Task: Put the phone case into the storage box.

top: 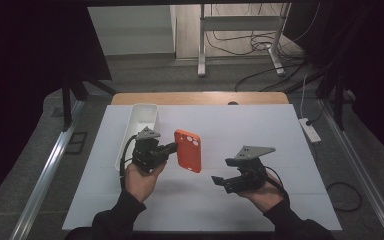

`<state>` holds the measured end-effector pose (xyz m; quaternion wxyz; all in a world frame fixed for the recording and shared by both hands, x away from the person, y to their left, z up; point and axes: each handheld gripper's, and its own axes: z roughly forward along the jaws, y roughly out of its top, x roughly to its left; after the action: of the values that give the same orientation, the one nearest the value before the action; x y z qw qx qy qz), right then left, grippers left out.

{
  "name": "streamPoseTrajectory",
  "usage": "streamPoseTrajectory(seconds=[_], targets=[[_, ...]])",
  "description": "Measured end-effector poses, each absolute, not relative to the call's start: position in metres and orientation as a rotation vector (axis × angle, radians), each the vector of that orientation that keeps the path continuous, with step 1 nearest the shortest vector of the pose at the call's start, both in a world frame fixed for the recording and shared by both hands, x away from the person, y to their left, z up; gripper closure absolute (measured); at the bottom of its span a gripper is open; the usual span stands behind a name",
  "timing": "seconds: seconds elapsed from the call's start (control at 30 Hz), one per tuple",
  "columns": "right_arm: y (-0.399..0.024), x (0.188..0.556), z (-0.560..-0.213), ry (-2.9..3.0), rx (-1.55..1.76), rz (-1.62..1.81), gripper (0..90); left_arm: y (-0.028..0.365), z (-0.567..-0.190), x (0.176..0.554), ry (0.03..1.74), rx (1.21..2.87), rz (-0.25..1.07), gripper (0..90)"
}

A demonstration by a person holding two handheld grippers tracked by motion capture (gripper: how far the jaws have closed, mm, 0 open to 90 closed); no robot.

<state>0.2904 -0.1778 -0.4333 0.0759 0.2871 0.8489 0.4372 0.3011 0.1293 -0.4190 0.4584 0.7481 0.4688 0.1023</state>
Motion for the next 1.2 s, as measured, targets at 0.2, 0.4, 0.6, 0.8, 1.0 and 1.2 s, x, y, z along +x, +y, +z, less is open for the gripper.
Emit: streamPoseTrajectory(seconds=[0.2,0.4,0.6,0.8,1.0,1.2], targets=[[-0.190,0.289,-0.433,2.529,0.889,1.295,17.8,0.139,-0.415,0.307,1.162,1.841,0.256,89.4],[-0.200,0.289,-0.437,2.516,0.924,1.273,13.7,0.145,-0.414,0.310,1.165,1.839,0.261,89.5],[-0.208,0.287,-0.438,2.521,0.941,1.244,12.9,0.155,-0.410,0.314,1.180,1.826,0.270,89.5],[-0.220,0.285,-0.438,2.499,0.958,1.216,12.0,0.165,-0.405,0.319,1.190,1.816,0.276,89.5],[-0.236,0.284,-0.441,2.469,1.008,1.211,10.2,0.174,-0.403,0.324,1.201,1.815,0.273,89.5],[-0.248,0.281,-0.442,2.455,1.046,1.188,8.2,0.184,-0.399,0.328,1.224,1.807,0.283,89.4]])
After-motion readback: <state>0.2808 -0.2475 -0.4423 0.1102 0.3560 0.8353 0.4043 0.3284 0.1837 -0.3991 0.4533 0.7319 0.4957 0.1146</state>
